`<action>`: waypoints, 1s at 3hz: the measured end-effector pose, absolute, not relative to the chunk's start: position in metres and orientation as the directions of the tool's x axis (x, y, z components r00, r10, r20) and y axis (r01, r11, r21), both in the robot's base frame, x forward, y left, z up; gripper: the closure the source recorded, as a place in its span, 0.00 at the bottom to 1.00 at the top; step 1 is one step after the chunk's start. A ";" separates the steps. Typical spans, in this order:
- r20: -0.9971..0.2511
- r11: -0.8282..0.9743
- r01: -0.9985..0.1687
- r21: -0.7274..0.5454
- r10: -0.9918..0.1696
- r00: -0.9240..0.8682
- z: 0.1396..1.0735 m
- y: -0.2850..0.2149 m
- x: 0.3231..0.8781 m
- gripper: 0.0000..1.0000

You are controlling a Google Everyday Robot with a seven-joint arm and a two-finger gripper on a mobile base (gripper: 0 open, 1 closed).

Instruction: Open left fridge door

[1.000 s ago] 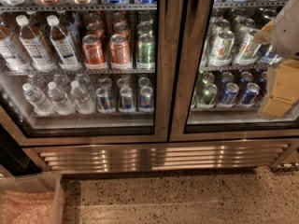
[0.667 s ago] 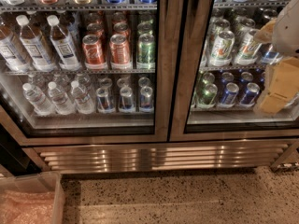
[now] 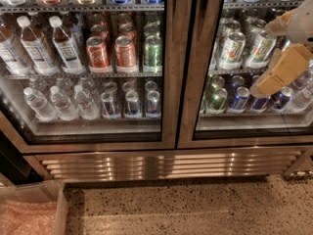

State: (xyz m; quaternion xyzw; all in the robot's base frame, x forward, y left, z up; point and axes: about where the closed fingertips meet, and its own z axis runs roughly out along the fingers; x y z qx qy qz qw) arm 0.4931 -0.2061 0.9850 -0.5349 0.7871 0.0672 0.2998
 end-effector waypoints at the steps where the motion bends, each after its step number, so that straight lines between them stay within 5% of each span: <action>1: -0.556 0.416 -0.885 -0.210 -0.795 -0.242 0.986 -0.201 0.493 0.00; 3: -0.609 0.348 -0.920 -0.183 -0.774 -0.172 0.981 -0.170 0.503 0.00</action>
Offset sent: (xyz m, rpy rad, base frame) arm -0.0003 0.0083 0.0001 0.0495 -0.0029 0.0112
